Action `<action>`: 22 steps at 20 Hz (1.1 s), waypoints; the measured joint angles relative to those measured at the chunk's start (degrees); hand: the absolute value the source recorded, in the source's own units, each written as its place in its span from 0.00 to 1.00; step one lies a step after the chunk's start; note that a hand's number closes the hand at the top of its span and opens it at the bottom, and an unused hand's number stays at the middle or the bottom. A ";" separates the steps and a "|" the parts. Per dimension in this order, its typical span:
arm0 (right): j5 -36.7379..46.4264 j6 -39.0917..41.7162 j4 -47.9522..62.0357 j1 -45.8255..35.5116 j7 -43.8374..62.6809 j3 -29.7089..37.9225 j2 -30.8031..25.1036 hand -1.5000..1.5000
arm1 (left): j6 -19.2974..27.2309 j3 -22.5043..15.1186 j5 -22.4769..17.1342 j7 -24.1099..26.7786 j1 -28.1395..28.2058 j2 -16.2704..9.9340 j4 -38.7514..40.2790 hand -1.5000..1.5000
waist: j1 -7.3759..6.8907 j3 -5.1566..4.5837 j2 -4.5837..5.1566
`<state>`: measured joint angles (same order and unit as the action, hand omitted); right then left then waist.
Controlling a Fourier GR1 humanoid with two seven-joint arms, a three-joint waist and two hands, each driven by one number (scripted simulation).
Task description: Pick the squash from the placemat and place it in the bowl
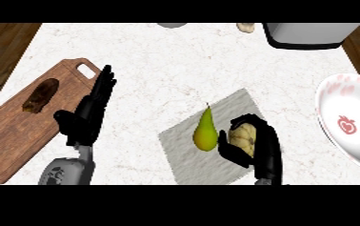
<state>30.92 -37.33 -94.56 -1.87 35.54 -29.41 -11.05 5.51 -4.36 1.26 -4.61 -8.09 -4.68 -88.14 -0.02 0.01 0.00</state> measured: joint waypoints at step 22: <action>32.22 27.42 -26.87 -18.69 22.40 10.62 0.92 1.00 | -0.42 0.70 0.89 1.11 -0.40 0.44 1.56 0.50 | 0.20 -0.08 -0.16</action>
<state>63.14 -9.92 -121.43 -20.56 57.94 -18.79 -10.13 5.09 -3.66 2.16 -3.50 -8.49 -4.23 -86.58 0.18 -0.08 -0.16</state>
